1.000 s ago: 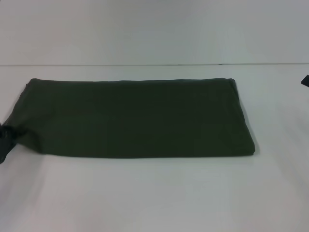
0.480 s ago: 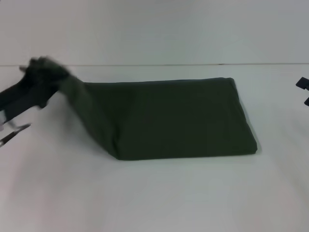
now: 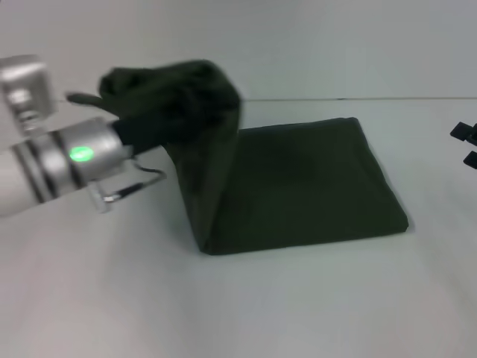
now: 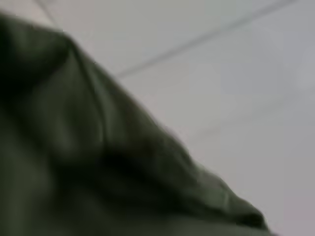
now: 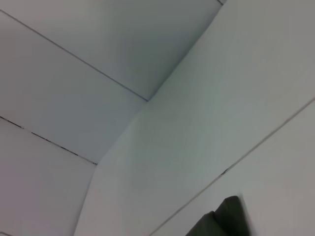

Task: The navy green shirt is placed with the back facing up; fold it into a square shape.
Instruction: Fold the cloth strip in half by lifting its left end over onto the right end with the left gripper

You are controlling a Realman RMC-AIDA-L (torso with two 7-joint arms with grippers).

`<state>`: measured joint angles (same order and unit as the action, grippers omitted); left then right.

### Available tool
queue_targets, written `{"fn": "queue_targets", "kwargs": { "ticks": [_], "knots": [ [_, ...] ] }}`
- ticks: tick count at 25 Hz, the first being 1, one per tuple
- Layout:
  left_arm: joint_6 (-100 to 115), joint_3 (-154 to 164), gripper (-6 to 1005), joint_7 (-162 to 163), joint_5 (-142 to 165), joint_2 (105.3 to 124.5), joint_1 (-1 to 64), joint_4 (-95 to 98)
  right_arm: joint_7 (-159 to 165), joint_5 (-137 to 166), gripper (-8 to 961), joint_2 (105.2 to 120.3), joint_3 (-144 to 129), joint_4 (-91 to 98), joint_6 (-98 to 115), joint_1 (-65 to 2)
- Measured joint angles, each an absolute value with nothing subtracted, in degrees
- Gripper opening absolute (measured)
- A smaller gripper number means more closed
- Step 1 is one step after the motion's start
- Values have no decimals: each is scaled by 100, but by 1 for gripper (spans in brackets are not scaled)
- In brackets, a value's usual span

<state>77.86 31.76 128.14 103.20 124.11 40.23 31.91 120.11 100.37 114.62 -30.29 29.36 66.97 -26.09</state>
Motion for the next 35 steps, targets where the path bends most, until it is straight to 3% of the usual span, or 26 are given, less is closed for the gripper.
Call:
{"fn": "queue_targets", "kwargs": {
  "ticks": [11,22,27,30,35],
  "knots": [
    [5865,5691,40,13102,10365,12400,5102,2939,11947,10043,884,11463,-3163,2883,6666,-2641],
    [5135,7533,50,13066,10390,12422,5663,2968,11838,10047,879,11481,-3181,2803,6648,-2643],
    [5110,7961,181,13073,10390,12401,5739,3039,11830,10047,877,11472,-3182,2793,6643,-2658],
    [5240,7935,336,13085,10389,12401,5633,3199,11840,10046,876,11461,-3182,2793,6644,-2671],
    [5921,7373,570,13256,10327,12400,4829,4024,11868,10045,873,11434,-3180,2788,6644,-2673]
  ]
}}
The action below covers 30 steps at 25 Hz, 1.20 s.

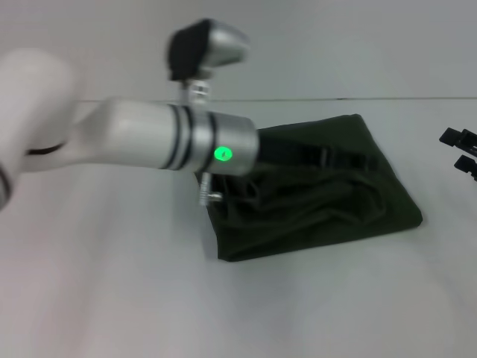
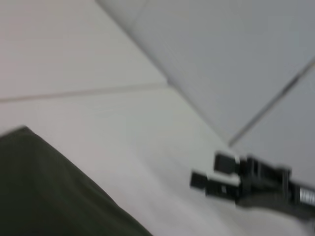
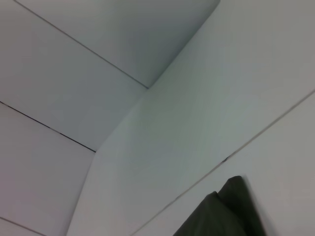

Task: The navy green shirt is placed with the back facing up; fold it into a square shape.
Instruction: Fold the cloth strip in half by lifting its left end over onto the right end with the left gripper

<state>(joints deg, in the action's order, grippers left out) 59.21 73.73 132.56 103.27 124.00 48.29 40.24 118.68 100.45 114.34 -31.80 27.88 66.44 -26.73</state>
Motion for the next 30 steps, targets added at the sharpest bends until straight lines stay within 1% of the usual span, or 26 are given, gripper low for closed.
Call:
{"fn": "queue_targets", "kwargs": {
  "ticks": [3,7,9,11,14,20,25,30],
  "knots": [
    [6443,6660,700,13332,10089,12410,4276,4411,11869,10045,872,11432,-3164,2773,6644,-2669],
    [6887,5796,774,13638,9882,12368,3837,4457,11873,10045,870,11422,-3130,2723,6629,-2662],
    [6951,5578,810,13965,9939,12273,3680,4350,11878,10046,869,11423,-3126,2723,6626,-2658],
    [6950,5540,847,14356,9992,12109,3533,4160,11881,10045,868,11422,-3126,2723,6626,-2658],
    [7000,5528,848,14728,10025,11928,3351,3875,11882,10044,867,11424,-3126,2723,6625,-2664],
    [7083,5517,848,15073,10078,11776,3013,3605,11877,10039,864,11426,-3128,2723,6604,-2671],
    [7001,5537,848,15086,10081,11748,3004,3267,11847,10032,861,11426,-3129,2725,6546,-2673],
    [6880,5564,848,15003,10088,11799,3143,3008,11839,10039,859,11431,-3134,2725,6498,-2679]
  ]
}}
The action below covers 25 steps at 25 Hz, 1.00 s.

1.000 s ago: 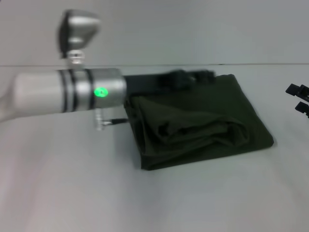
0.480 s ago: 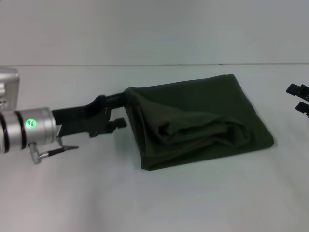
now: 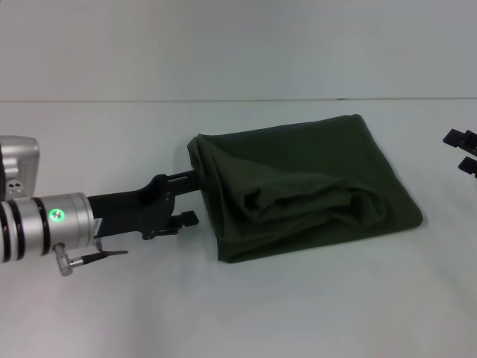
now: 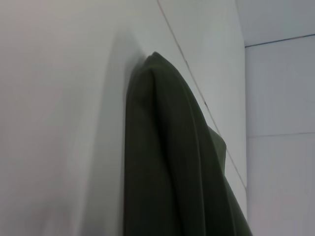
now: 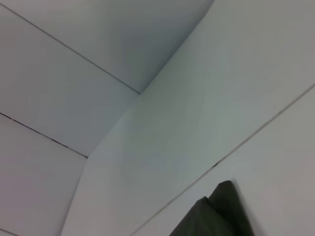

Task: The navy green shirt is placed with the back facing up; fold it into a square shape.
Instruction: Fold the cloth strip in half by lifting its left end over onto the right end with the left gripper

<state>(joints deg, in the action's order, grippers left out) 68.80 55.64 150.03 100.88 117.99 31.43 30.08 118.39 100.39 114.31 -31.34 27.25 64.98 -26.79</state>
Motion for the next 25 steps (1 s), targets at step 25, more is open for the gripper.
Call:
{"fn": "queue_targets", "kwargs": {
  "ticks": [25],
  "knots": [
    [6507,5572,848,14773,10014,12013,4370,2671,11809,10046,847,11468,-3129,2724,6486,-2673]
  ]
}}
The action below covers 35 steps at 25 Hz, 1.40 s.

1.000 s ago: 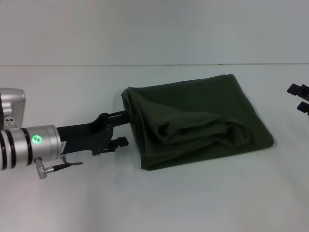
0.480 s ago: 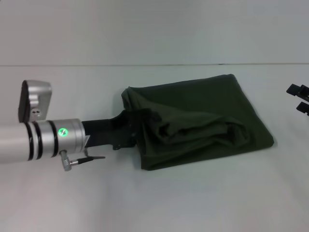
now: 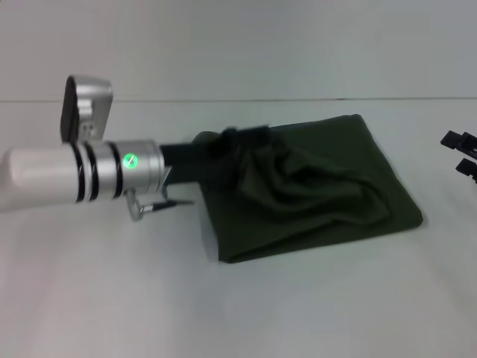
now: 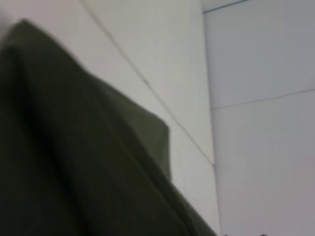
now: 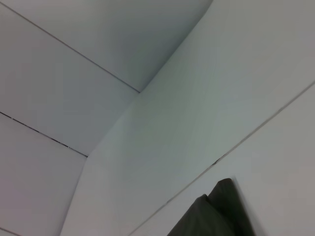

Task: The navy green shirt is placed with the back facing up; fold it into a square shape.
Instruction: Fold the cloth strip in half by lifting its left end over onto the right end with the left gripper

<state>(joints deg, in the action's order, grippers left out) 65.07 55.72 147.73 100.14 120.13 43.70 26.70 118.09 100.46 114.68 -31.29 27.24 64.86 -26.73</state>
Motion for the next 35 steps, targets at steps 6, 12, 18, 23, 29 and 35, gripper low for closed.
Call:
{"fn": "queue_targets", "kwargs": {
  "ticks": [6,12,18,23,29,35],
  "knots": [
    [6166,5566,847,14730,9816,12083,4880,2769,11778,10026,845,11487,-3129,2724,6486,-2681],
    [5806,5557,848,14353,9666,12187,5339,2778,11735,10005,842,11515,-3149,2719,6352,-2730],
    [5782,5553,848,14238,9615,12136,5307,2795,11752,10030,839,11520,-3162,2715,6308,-2759],
    [6133,5489,848,14505,9578,12106,4548,3078,11769,10030,837,11508,-3129,2715,6304,-2746],
    [6391,5521,849,14722,9609,12131,4152,3145,11780,10010,834,11483,-3128,2700,6255,-2774],
    [5629,5899,848,14456,9604,12414,4298,2899,11784,10008,831,11482,-3129,2676,6208,-2796]
  ]
}}
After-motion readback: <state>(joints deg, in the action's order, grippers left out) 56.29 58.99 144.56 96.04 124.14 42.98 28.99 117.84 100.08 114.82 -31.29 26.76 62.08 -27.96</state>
